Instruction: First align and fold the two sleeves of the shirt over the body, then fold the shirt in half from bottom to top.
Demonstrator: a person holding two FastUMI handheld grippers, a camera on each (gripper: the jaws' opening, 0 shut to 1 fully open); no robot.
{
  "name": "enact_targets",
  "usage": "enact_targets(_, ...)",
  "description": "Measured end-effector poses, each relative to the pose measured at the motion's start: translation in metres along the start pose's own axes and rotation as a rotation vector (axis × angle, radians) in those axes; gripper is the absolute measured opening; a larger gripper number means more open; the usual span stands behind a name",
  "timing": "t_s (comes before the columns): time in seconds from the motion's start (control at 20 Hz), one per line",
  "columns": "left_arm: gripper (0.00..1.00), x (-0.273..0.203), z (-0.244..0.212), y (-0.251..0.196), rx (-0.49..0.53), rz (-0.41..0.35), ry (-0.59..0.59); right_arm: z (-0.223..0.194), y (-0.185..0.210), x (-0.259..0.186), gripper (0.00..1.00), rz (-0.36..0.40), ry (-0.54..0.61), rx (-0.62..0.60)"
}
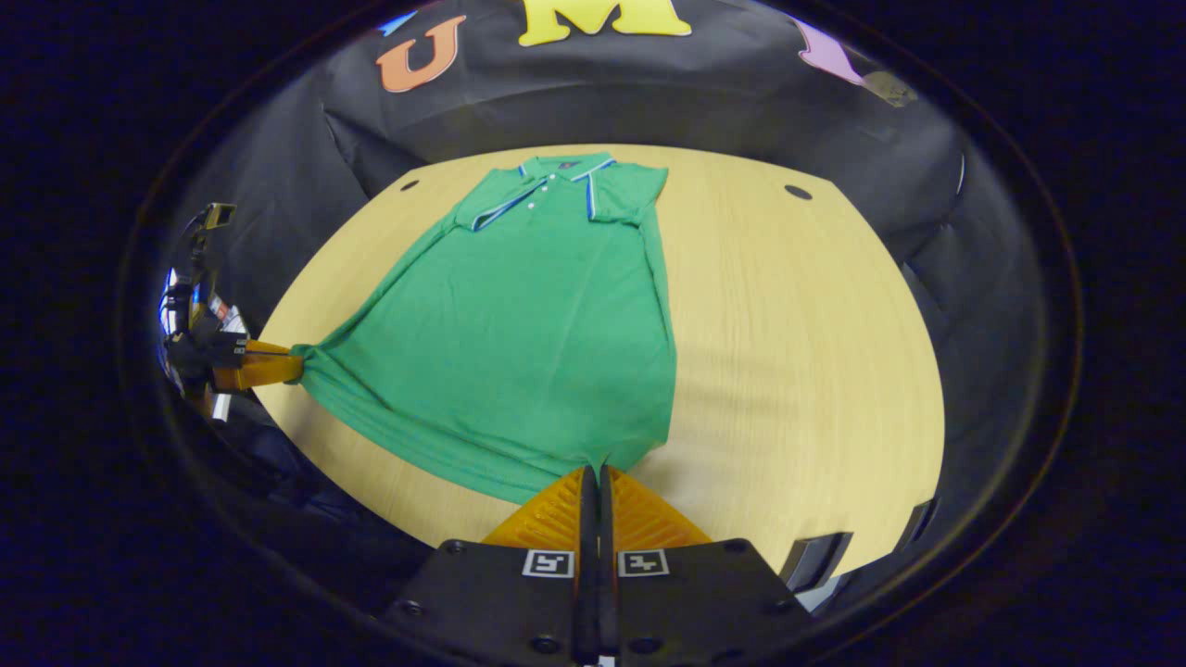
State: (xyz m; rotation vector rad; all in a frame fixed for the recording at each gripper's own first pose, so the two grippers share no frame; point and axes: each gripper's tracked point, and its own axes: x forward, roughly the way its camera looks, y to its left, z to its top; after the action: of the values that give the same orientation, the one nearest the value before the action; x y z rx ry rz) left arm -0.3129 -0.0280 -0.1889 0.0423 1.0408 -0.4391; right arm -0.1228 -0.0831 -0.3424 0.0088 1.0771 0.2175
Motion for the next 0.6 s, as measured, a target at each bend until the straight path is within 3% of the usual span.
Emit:
enact_targets(0.25, 0.05, -0.009, 0.048, 0.007, 0.043, 0.015, -0.087, 0.043, -0.007, -0.013, 0.02, -0.009, -0.078, 0.012)
enact_targets(0.6, 0.05, -0.008, 0.129, 0.026, 0.059, 0.045, -0.192, 0.136, -0.011, -0.028, 0.02, -0.003, -0.228, 0.013)
